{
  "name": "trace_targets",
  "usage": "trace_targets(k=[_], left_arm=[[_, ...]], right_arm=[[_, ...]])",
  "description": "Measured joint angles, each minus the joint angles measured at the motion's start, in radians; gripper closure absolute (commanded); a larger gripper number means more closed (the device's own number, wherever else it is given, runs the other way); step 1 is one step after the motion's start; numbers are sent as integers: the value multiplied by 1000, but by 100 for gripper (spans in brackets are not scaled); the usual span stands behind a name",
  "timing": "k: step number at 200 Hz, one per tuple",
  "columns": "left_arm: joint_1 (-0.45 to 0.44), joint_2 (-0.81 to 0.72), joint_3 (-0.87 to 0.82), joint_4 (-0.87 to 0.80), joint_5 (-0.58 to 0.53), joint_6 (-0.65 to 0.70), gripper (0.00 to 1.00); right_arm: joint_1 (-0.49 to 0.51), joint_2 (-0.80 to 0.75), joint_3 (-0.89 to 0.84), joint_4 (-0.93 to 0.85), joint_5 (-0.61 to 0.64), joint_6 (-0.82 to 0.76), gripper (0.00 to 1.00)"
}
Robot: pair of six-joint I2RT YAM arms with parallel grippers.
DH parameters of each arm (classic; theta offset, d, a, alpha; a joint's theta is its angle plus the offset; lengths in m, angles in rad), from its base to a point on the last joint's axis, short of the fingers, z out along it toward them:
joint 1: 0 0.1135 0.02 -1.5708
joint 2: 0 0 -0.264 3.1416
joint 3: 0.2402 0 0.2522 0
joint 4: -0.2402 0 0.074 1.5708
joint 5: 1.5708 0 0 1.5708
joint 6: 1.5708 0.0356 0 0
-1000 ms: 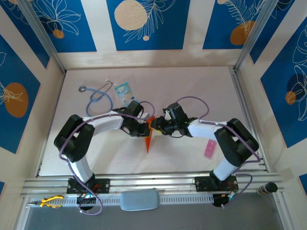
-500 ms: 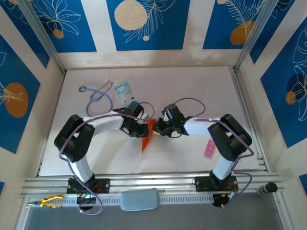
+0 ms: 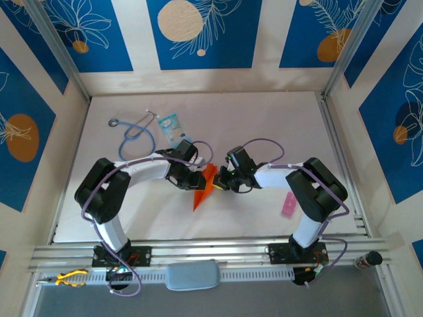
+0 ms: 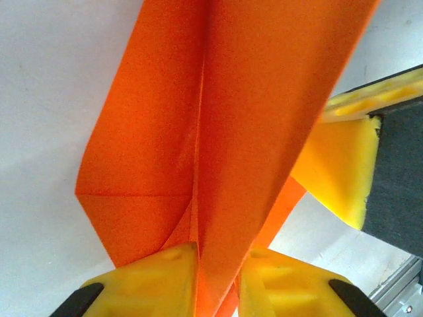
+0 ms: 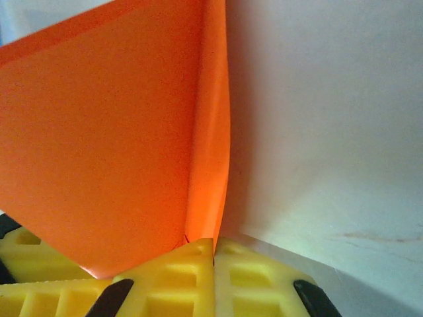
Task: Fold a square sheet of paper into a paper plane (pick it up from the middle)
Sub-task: Move a paper plane to the center of the table.
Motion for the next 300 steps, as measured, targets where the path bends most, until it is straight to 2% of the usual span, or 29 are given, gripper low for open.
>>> trace_targets(k=[168, 300], left_arm=[[-2, -38, 13, 0, -51, 67, 60], [-6, -38, 14, 21, -52, 81, 53]], right_arm=[[0, 0, 12, -17, -3, -1, 99], [1, 0, 30, -31, -19, -8, 99]])
